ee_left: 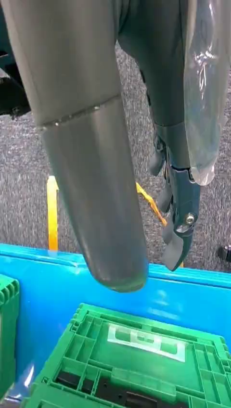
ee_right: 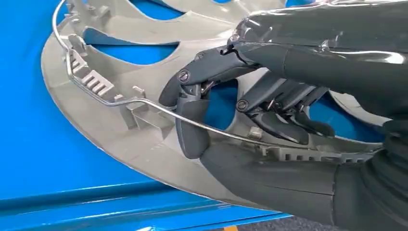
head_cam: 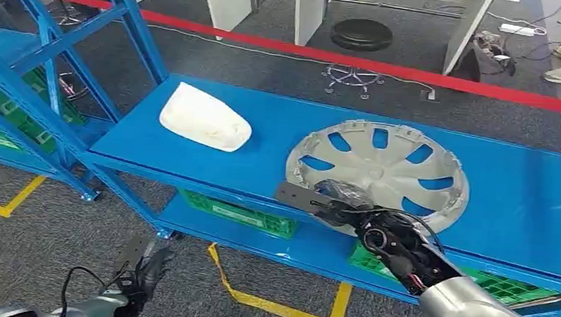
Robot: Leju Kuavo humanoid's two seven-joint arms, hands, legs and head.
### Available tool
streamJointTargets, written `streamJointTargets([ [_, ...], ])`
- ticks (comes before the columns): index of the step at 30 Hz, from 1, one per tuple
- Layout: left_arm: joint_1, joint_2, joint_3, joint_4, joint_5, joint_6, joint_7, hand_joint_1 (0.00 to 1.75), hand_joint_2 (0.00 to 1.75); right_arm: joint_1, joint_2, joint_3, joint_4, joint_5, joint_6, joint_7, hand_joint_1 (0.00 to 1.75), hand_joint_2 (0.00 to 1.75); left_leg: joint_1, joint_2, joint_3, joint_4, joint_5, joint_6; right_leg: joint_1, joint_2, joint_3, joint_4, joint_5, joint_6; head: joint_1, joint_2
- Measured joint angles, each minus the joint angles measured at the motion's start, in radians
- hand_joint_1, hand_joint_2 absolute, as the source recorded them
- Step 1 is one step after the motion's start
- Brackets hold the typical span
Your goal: Take the parts from the cabinet and place them on the table.
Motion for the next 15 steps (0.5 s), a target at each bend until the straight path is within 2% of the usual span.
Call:
streamJointTargets([
  [10, 0.000, 0.000, 0.000, 0.000, 0.000, 0.000, 0.000, 0.00, 0.00, -0.002, -0.006, 0.003, 0.000, -0.008, 0.000, 0.002, 1.75, 1.75, 0.000, 0.000, 0.000, 0.000, 0.000, 0.000, 0.000, 0.000, 0.000, 0.000, 0.000, 0.000, 0.000, 0.000],
  [15, 0.000, 0.000, 0.000, 0.000, -0.001, -0.006, 0.000, 0.00, 0.00, -0.007, -0.010, 0.000, -0.006, -0.056, -0.004, 0.003, 1.75, 1.75, 0.000, 0.000, 0.000, 0.000, 0.000, 0.000, 0.000, 0.000, 0.000, 0.000, 0.000, 0.000, 0.000, 0.000],
])
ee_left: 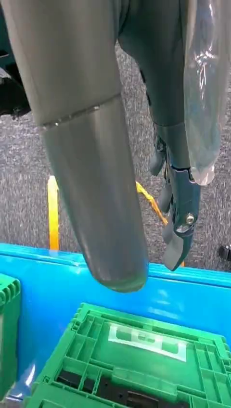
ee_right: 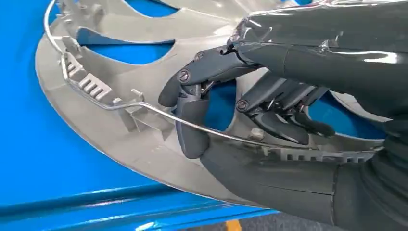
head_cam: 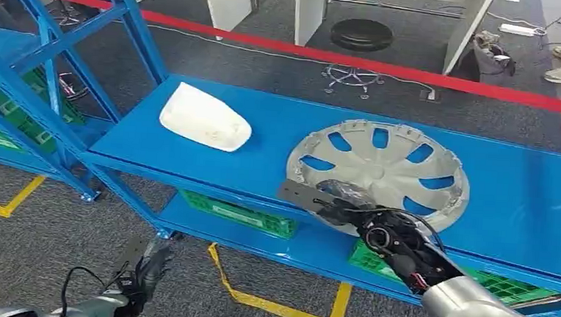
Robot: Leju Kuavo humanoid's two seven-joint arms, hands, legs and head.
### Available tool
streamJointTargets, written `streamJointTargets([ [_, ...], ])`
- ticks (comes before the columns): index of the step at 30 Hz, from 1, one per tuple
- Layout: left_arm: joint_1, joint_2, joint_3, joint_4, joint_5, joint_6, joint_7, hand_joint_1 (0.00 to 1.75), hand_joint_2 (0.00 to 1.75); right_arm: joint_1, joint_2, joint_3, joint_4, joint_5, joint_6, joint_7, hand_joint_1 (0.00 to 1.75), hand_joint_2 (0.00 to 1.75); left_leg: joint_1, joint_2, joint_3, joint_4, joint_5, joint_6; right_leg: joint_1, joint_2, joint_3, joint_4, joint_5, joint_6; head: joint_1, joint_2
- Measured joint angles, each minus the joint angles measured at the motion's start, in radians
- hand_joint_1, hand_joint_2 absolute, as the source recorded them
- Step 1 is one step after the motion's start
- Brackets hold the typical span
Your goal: Take the parts from the cabinet and place them on the table.
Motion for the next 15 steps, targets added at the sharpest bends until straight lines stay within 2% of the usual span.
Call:
streamJointTargets([
  [11, 0.000, 0.000, 0.000, 0.000, -0.003, -0.004, -0.001, 0.00, 0.00, -0.019, -0.022, -0.025, -0.023, -0.045, -0.004, 0.001, 1.75, 1.75, 0.000, 0.000, 0.000, 0.000, 0.000, 0.000, 0.000, 0.000, -0.001, 0.000, 0.000, 0.000, 0.000, 0.000],
  [15, 0.000, 0.000, 0.000, 0.000, -0.011, -0.009, -0.001, 0.00, 0.00, -0.025, -0.040, -0.047, -0.053, -0.111, -0.029, 0.003, 1.75, 1.75, 0.000, 0.000, -0.001, 0.000, 0.000, 0.000, 0.000, 0.000, -0.001, 0.000, 0.000, 0.000, 0.000, 0.000],
])
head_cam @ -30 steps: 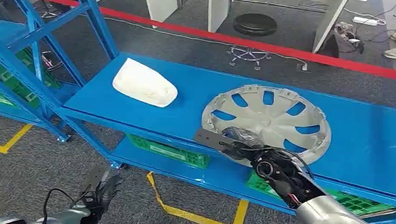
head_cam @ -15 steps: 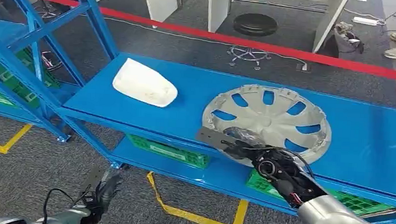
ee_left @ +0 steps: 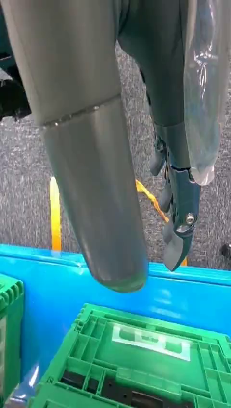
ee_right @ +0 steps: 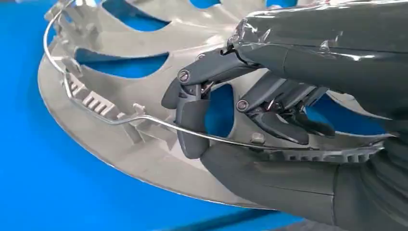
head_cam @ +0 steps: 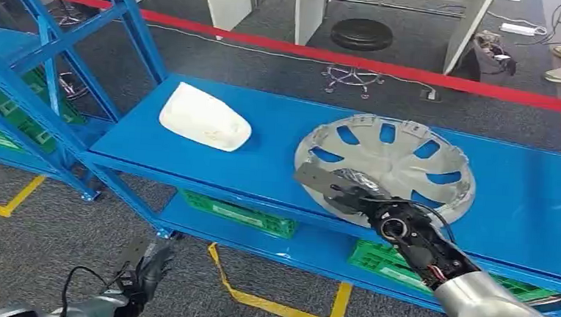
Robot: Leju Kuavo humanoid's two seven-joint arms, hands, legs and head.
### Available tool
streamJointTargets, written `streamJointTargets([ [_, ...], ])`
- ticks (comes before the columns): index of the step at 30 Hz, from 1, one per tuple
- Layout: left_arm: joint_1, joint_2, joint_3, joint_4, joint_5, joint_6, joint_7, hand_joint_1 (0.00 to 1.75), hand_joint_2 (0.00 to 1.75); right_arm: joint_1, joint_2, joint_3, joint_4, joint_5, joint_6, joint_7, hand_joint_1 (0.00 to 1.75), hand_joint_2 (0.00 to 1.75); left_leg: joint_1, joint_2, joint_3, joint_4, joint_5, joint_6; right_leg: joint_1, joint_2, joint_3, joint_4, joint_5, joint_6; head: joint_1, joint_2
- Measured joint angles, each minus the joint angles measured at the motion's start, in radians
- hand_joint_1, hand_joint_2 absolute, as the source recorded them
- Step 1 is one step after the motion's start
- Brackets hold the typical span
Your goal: Take the parts from the cabinet and place them on the table.
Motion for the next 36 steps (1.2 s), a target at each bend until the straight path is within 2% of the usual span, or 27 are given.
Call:
streamJointTargets([
  [9, 0.004, 0.001, 0.000, 0.000, -0.009, 0.000, 0.005, 0.00, 0.00, -0.037, -0.087, -0.088, -0.155, -0.151, -0.031, 0.040, 1.75, 1.75, 0.000, 0.000, 0.000, 0.000, 0.000, 0.000, 0.000, 0.000, 0.000, 0.000, 0.000, 0.000, 0.000, 0.000],
  [17, 0.002, 0.001, 0.000, 0.000, -0.014, -0.003, 0.012, 0.00, 0.00, -0.045, -0.139, -0.141, -0.259, -0.205, -0.047, 0.053, 1.75, 1.75, 0.000, 0.000, 0.000, 0.000, 0.000, 0.000, 0.000, 0.000, 0.000, 0.000, 0.000, 0.000, 0.000, 0.000],
  [26, -0.004, -0.002, 0.000, 0.000, -0.020, -0.004, 0.015, 0.00, 0.00, -0.055, -0.174, -0.183, -0.337, -0.278, -0.058, 0.051, 1.75, 1.75, 0.000, 0.000, 0.000, 0.000, 0.000, 0.000, 0.000, 0.000, 0.000, 0.000, 0.000, 0.000, 0.000, 0.000],
  [36, -0.008, -0.003, 0.000, 0.000, -0.021, -0.004, 0.016, 0.00, 0.00, -0.070, -0.189, -0.204, -0.374, -0.317, -0.060, 0.035, 1.75, 1.75, 0.000, 0.000, -0.001, 0.000, 0.000, 0.000, 0.000, 0.000, -0.001, 0.000, 0.000, 0.000, 0.000, 0.000],
])
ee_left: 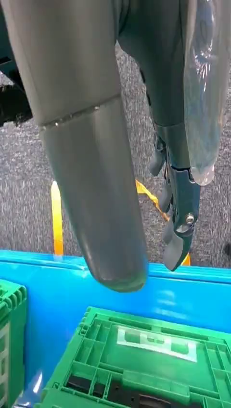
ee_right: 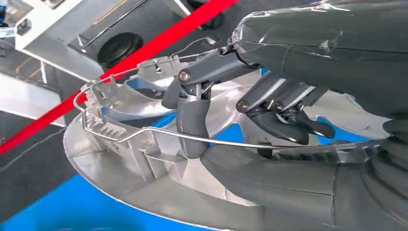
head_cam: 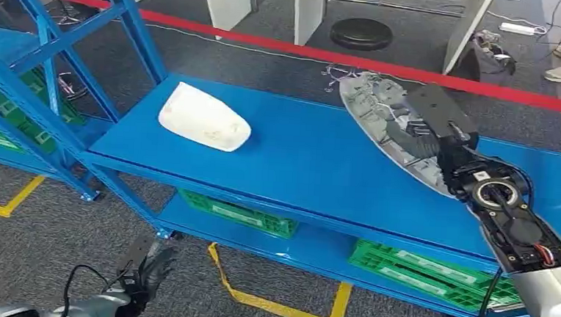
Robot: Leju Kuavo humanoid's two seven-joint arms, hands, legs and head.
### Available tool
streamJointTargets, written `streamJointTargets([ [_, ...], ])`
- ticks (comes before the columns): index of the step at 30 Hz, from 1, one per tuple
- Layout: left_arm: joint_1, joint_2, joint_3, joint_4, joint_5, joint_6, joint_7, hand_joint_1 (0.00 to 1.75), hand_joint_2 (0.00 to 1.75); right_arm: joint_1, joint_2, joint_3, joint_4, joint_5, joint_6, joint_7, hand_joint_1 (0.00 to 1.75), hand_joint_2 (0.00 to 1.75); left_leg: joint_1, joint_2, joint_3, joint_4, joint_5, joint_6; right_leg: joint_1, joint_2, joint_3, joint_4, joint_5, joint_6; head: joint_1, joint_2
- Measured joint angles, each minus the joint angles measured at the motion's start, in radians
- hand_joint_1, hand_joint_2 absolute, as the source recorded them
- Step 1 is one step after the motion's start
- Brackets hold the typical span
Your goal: Take the parts from the cabinet and place them on the table.
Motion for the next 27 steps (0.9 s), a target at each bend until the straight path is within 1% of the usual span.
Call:
streamJointTargets([
  [8, -0.001, -0.001, 0.000, 0.000, 0.004, 0.000, -0.001, 0.00, 0.00, -0.071, -0.001, -0.009, 0.000, -0.160, 0.007, -0.044, 1.75, 1.75, 0.000, 0.000, 0.000, 0.000, 0.000, 0.000, 0.000, 0.000, 0.000, 0.000, 0.000, 0.000, 0.000, 0.000],
  [13, -0.001, 0.000, 0.000, 0.000, 0.006, -0.002, -0.005, 0.00, 0.00, -0.099, -0.001, -0.018, -0.016, -0.247, -0.018, -0.072, 1.75, 1.75, 0.000, 0.000, -0.001, 0.000, 0.000, 0.000, 0.000, 0.000, 0.000, 0.000, 0.000, 0.000, 0.000, 0.000],
  [19, -0.001, -0.001, 0.000, 0.000, 0.009, -0.002, -0.006, 0.00, 0.00, -0.126, -0.001, -0.022, -0.034, -0.263, -0.027, -0.074, 1.75, 1.75, 0.000, 0.000, -0.001, 0.000, 0.000, 0.000, 0.000, 0.000, 0.000, 0.000, 0.000, 0.000, 0.000, 0.000],
  [27, 0.000, 0.000, 0.000, 0.000, 0.009, -0.002, -0.006, 0.00, 0.00, -0.127, -0.001, -0.023, -0.039, -0.267, -0.034, -0.074, 1.75, 1.75, 0.000, 0.000, -0.001, 0.000, 0.000, 0.000, 0.000, 0.000, -0.001, 0.000, 0.000, 0.000, 0.000, 0.000],
])
